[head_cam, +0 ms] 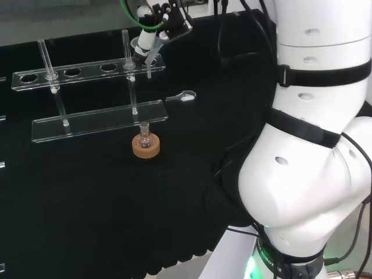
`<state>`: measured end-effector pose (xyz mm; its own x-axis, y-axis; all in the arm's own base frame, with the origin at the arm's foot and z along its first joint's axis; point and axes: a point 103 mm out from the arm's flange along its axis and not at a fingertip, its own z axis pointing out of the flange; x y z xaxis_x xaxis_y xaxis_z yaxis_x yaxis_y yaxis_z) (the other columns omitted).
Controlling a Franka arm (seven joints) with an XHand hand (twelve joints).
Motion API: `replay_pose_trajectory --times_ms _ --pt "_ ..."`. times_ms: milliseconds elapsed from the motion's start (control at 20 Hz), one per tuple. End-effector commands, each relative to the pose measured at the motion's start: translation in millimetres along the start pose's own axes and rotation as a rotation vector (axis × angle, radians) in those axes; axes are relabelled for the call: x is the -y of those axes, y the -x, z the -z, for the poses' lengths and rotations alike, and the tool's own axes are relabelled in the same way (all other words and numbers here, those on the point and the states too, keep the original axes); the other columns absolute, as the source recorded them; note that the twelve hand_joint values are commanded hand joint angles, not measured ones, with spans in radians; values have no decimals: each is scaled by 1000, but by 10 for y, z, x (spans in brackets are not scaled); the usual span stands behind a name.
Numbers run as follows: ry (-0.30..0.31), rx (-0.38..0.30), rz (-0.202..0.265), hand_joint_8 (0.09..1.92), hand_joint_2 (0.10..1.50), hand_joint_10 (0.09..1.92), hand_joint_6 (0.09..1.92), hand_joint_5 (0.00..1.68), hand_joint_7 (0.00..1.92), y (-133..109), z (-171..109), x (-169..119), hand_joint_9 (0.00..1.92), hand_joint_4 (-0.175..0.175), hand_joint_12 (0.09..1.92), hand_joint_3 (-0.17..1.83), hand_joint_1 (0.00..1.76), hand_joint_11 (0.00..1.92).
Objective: Pick up the funnel from the transparent funnel stand.
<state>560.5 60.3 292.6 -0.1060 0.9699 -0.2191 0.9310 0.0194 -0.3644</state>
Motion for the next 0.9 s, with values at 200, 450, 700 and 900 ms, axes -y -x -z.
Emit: replay_pose_trajectory --times_ms 200,450,700,900 --pt "107 66 -88 675 706 462 768 850 767 -17 615 528 1016 15 1289 568 828 652" --pt "112 85 -111 674 705 458 773 849 771 -80 697 846 1022 15 1283 573 829 660" --pt "116 104 -113 674 704 454 774 839 772 -167 670 1172 1025 13 1279 577 829 662" --pt "121 89 -128 674 705 452 774 822 772 -202 613 1395 1025 11 1276 580 829 661"
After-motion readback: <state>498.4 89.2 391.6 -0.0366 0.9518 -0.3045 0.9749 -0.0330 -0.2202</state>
